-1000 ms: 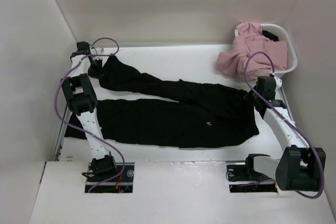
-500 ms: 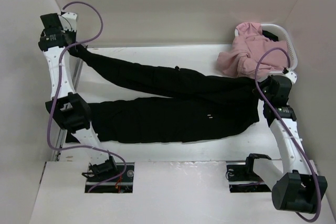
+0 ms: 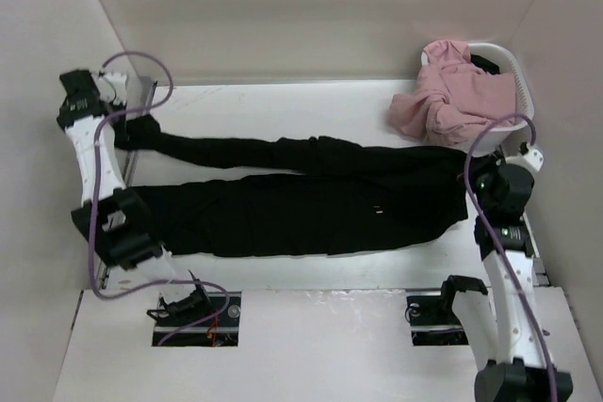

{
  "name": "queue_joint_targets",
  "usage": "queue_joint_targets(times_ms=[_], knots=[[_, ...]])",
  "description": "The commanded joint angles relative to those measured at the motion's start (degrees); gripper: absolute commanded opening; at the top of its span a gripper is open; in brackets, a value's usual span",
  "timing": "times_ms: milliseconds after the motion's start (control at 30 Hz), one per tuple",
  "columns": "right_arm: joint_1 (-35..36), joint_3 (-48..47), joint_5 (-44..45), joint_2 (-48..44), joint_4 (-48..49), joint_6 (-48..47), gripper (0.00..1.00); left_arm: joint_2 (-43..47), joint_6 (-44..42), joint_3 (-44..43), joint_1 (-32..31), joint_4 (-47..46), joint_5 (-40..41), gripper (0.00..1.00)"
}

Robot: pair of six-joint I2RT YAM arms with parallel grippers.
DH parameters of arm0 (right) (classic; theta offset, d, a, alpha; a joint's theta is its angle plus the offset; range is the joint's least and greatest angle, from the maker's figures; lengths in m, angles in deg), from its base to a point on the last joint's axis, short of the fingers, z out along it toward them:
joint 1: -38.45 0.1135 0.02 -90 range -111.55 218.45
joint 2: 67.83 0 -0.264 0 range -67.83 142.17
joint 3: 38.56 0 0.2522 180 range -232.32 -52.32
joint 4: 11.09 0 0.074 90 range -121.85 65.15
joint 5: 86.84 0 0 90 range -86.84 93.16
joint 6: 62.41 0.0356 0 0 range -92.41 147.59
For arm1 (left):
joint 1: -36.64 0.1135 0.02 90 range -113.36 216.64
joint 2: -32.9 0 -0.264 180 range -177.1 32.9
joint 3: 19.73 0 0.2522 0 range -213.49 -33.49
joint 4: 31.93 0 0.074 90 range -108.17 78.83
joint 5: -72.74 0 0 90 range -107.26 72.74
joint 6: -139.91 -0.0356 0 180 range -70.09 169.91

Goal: Fold and stack the trousers
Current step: Fold the trousers

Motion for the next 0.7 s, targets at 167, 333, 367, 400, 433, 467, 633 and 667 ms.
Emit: queue_joint_targets(times_ms=[167,333,367,400,433,467,633,667], knots=[[-4.01,8.48,8.03,-21.95,-14.16,10.47,0.37,24.93,-11.1,39.98,14.06,-3.11,-0.54,0.01],[-8.76,4.53,11.29,-26.52,-32.08,18.36,0.64,28.63,-15.76,51.34,17.76,-7.6,-0.62,0.01],[-8.94,3.82,11.29,-27.49,-34.9,20.47,0.7,28.81,-16.47,52.39,18.29,-8.39,-0.8,0.01],[-8.59,3.03,11.12,-28.45,-37.54,22.32,0.75,28.99,-16.82,53.01,18.82,-9.09,-0.97,0.01],[-8.33,2.07,10.68,-28.99,-40.09,24.25,0.84,29.42,-16.83,53.19,19.08,-9.53,-1.67,0.01],[-8.15,0.67,10.59,-29.34,-43.33,26.36,1.0,29.51,-16.91,53.2,19.43,-9.89,-2.03,0.01],[-6.66,0.29,4.72,-24.97,-47.15,31.12,1.0,28.81,-16.74,52.67,19.44,-10.24,-2.91,0.02],[-6.22,1.78,3.31,-22.77,-46.28,32.78,1.0,28.73,-16.56,52.67,19.35,-10.5,-3.08,0.02]])
